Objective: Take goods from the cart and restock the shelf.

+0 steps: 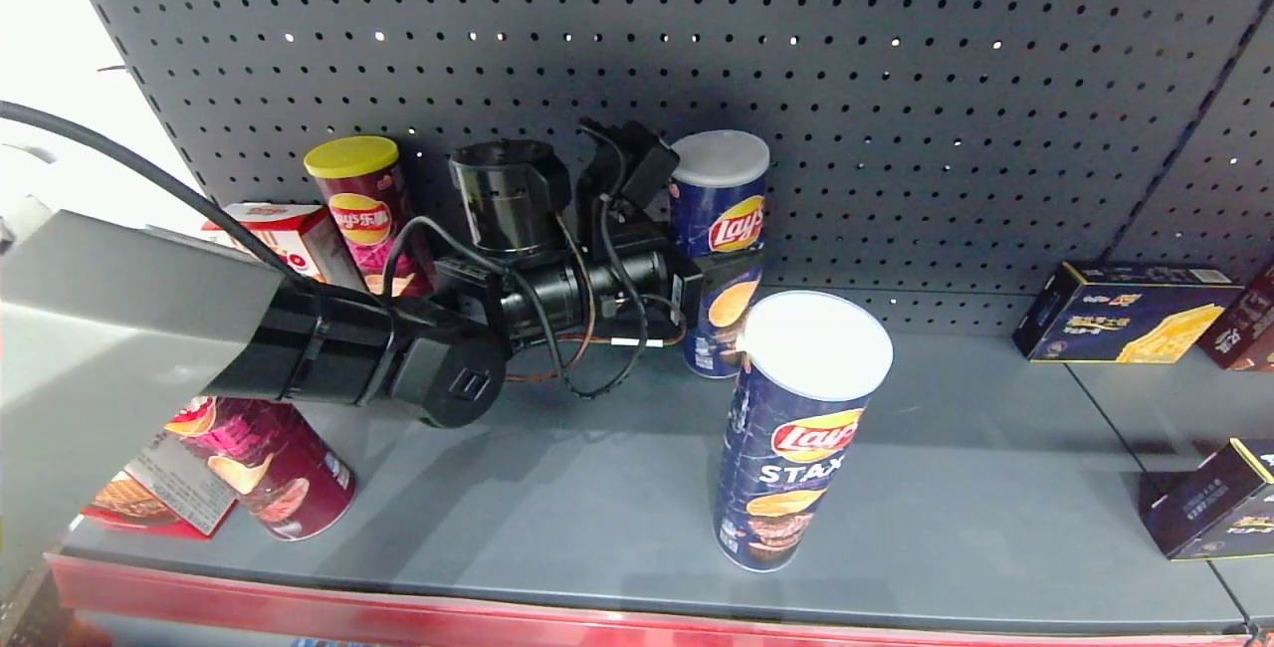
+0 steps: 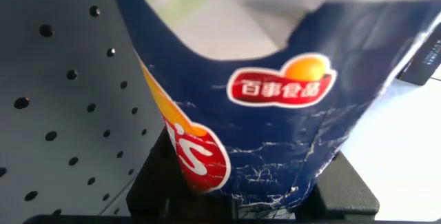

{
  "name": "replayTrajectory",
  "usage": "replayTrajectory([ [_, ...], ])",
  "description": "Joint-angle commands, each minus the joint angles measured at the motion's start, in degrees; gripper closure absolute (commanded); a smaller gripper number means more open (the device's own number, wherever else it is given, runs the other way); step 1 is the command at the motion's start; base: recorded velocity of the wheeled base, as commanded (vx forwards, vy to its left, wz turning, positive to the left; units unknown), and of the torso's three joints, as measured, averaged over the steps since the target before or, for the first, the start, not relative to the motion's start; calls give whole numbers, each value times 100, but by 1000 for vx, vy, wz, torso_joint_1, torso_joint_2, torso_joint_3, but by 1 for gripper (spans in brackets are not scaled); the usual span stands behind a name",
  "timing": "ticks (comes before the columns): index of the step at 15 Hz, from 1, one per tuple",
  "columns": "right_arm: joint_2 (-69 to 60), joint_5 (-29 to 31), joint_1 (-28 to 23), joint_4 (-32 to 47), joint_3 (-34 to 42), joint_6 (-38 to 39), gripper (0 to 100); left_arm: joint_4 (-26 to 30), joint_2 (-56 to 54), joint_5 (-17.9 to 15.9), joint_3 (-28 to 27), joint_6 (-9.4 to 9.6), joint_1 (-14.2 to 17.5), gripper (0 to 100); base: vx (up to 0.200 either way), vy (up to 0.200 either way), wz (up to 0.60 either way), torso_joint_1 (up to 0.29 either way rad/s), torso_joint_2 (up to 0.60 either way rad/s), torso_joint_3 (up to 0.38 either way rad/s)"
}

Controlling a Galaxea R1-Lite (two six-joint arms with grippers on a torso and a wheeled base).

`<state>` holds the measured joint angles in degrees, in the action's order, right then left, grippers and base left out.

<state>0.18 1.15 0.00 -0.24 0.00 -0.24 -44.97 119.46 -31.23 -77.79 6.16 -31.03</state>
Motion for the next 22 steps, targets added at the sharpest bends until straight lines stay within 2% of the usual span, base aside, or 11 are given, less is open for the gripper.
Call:
replayTrajectory([
  [1, 8, 0, 0, -2, 0, -2, 0, -3, 104, -6, -70, 0, 0, 100, 0, 0, 0, 0, 0, 0],
  [17, 8, 0, 0, -2, 0, -2, 0, 278, 403, -85, -237, 0, -106, 100, 0, 0, 0, 0, 0, 0],
  [18, 8, 0, 0, -2, 0, -2, 0, 278, 412, -85, -228, 8, -114, 0, 0, 0, 0, 0, 0, 0],
  [22, 8, 0, 0, -2, 0, -2, 0, 243, 394, -58, -202, 88, -149, 0, 0, 0, 0, 0, 0, 0],
])
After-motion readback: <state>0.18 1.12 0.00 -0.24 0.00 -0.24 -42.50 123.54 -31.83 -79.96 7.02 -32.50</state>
